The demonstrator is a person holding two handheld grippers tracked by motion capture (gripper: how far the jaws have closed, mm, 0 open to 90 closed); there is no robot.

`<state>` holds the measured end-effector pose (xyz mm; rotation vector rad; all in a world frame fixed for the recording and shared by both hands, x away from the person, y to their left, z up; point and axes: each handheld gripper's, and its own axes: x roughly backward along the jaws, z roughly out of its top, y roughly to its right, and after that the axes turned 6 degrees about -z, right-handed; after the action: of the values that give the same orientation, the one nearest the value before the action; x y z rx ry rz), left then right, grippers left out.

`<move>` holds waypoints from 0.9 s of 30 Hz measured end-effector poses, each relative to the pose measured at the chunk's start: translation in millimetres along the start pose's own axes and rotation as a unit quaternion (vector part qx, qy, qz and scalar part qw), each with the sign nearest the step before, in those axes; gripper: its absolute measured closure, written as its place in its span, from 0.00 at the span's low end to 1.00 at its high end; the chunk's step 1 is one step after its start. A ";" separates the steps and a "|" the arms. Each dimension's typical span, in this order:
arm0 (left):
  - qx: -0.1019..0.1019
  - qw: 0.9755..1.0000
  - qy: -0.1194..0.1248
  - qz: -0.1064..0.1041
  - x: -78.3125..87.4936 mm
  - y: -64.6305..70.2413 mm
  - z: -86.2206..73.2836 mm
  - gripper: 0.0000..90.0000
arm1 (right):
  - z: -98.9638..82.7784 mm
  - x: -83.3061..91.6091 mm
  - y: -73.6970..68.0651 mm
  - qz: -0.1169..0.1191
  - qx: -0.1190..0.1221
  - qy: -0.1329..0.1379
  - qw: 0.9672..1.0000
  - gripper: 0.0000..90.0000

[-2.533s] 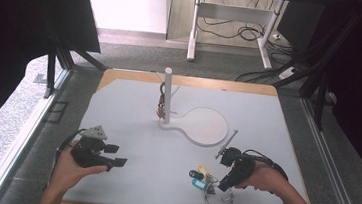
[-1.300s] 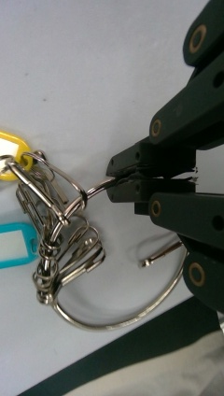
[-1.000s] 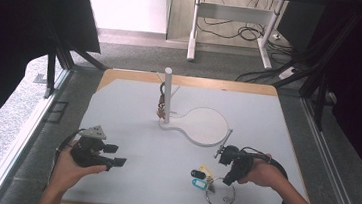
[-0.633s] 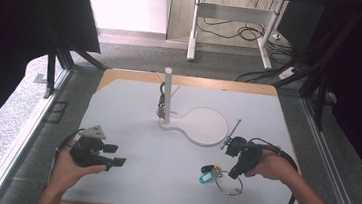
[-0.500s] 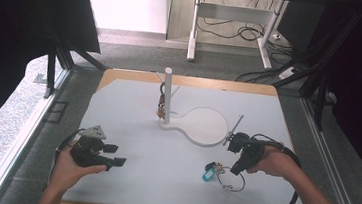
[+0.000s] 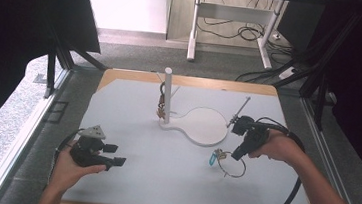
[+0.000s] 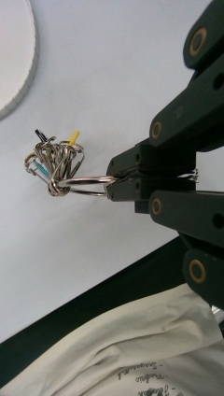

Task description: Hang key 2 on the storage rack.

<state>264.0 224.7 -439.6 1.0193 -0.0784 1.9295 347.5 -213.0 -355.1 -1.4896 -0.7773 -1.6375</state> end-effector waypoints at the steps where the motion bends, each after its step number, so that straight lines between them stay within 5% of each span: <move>1: 0.000 1.000 0.000 0.000 0.0 0.0 0.0 0.42 | 0.0 0.0 0.0 0.000 0.000 0.000 1.000 0.97; 27: 0.002 1.000 0.007 -0.005 1.6 -1.6 -1.2 0.42 | 47.7 19.7 36.4 -0.014 -0.041 0.011 0.999 0.97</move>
<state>264.1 227.2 -439.8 1.0067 -0.0606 1.9285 403.1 -194.1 -331.6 -1.5219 -0.7303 -1.7225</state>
